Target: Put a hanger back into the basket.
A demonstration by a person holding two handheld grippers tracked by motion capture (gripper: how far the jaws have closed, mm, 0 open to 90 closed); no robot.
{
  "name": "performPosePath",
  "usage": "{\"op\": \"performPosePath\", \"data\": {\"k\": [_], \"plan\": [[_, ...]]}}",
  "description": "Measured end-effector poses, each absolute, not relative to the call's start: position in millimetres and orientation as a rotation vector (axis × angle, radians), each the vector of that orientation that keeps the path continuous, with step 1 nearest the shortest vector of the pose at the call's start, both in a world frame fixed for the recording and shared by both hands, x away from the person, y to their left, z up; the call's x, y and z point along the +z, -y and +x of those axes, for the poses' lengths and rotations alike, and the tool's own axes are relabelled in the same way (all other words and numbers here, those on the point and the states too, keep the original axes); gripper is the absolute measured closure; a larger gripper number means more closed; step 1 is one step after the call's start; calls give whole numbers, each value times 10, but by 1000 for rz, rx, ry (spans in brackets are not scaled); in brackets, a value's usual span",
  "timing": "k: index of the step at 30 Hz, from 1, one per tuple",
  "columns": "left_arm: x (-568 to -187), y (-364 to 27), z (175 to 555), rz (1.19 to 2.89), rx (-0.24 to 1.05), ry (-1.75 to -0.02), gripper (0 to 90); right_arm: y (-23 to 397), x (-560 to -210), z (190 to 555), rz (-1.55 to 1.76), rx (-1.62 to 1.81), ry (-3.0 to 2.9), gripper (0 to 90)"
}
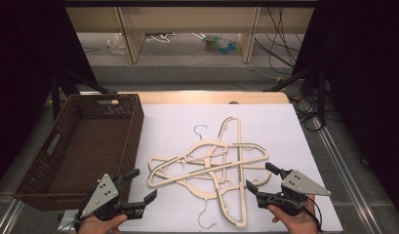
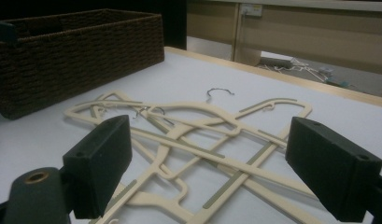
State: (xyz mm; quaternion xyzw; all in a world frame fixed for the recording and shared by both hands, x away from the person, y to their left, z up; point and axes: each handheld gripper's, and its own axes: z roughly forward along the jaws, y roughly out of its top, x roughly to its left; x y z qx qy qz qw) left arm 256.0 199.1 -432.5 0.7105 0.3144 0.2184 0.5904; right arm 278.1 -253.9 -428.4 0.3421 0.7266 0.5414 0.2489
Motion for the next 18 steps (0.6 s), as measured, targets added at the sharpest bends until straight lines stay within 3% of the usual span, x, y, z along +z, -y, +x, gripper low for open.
{"op": "performPosePath", "data": {"k": [10, 18], "plan": [[-4327, -1988, 2563, 1659, 514, -724, 159, 2518, -4271, 2810, 939, 1467, -2008, 154], [-4338, -1980, 2569, 1667, 516, -726, 158, 2493, -4210, 3064, 893, 1401, -2120, 156]]}}
